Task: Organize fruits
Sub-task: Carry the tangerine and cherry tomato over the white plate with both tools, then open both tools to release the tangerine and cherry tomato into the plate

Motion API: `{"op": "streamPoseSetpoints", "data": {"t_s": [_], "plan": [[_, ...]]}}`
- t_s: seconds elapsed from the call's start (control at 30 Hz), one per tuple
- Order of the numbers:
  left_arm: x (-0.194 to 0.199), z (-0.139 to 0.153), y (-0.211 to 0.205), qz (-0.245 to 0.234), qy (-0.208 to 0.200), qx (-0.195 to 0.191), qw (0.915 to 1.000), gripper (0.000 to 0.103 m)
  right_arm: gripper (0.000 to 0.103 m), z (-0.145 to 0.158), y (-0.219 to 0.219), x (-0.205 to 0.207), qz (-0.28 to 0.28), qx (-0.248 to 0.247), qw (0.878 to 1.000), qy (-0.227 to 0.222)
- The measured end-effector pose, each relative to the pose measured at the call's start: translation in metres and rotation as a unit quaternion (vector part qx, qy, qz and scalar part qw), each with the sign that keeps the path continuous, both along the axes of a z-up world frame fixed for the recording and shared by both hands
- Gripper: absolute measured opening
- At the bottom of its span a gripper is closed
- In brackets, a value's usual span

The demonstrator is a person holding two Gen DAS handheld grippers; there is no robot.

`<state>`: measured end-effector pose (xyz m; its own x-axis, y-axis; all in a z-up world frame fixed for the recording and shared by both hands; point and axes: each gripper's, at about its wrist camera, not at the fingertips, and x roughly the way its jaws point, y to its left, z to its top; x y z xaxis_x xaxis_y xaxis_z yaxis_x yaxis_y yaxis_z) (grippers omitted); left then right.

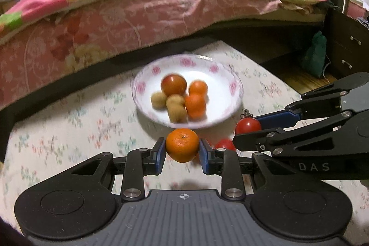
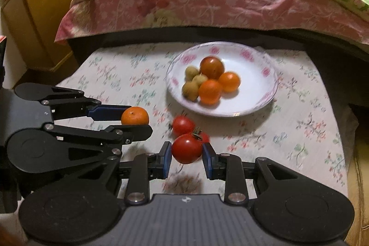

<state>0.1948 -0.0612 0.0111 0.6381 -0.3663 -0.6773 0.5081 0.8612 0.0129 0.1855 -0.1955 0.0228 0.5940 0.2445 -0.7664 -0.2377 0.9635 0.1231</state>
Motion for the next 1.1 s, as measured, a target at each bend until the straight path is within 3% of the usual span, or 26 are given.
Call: {"op": "streamPoseSetpoints", "data": {"t_s": [0.53,1.1], "plan": [[0.056,-0.009,-0.022,0.011,-0.011,0.007,0.9999,0.037,0.029,-0.012,-0.03,0.067,-0.032,0.019,0.999,-0.016],[0.07,-0.014,-0.022,0.02,-0.006,0.006,0.9998,0.039,0.03,-0.021,-0.031,0.083,-0.037,0.016,0.999,-0.026]]}}
